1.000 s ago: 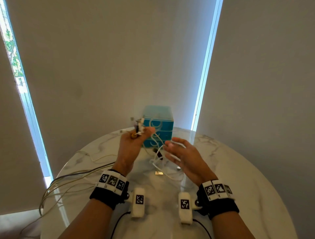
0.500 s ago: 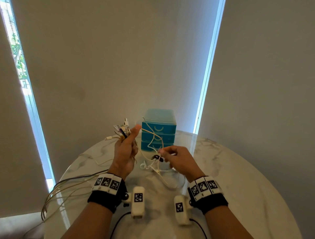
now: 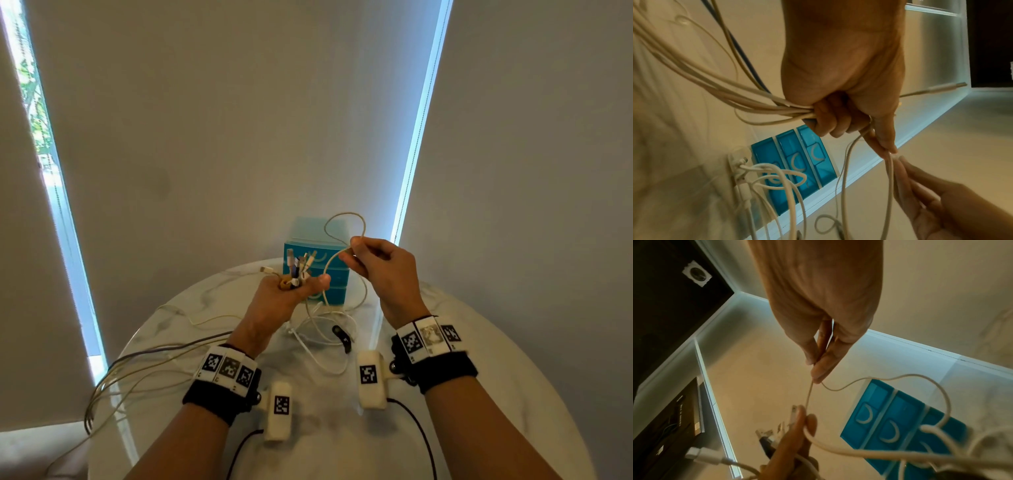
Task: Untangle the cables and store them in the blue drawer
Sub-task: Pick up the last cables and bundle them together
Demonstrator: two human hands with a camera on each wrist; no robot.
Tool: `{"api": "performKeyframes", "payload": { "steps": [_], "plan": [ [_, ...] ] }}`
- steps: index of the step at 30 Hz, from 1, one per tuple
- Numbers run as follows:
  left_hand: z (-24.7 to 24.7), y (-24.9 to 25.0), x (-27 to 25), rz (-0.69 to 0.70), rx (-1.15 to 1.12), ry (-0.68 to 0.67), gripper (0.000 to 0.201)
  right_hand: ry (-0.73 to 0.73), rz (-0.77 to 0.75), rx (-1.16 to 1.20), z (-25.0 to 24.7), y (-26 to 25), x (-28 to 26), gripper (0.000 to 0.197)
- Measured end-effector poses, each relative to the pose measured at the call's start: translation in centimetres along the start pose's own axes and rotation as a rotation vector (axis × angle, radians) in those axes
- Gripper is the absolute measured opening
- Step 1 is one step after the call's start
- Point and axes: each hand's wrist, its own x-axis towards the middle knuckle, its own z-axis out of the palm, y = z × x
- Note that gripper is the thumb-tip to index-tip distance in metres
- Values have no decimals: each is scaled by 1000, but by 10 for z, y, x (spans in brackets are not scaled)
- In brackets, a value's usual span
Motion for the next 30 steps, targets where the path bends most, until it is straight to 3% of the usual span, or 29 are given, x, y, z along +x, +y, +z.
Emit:
{"api": "performKeyframes", "payload": {
  "steps": [2,5,12,15,18,23,25,30],
  "plan": [
    [-6,-5,7,17,-65,76,20,-66,136,72,-3,8,-7,26],
    [-16,-13,15,2,-243,189,31,-229,353,-5,-14,30,-22,20],
    [-28,-17,22,-43,-425,291,21,-514,302,-272,-24,59,-43,28],
    [-31,-18,24,-54,-460,312,20,-397,206,-383,-25,65,-41,19],
    [-33,-19,25,-55,-479,314,20,-209,179,-213,-32,64,-37,13],
    [-33,-20,24,-76,-497,314,16,-322,399,-237,-26,72,-46,35],
    [-32,-21,24,-85,-500,305,16,-327,490,-128,-17,81,-48,42],
    [-32,-24,26,-76,-495,310,16,-274,386,-213,0,83,-47,18]
  ]
}}
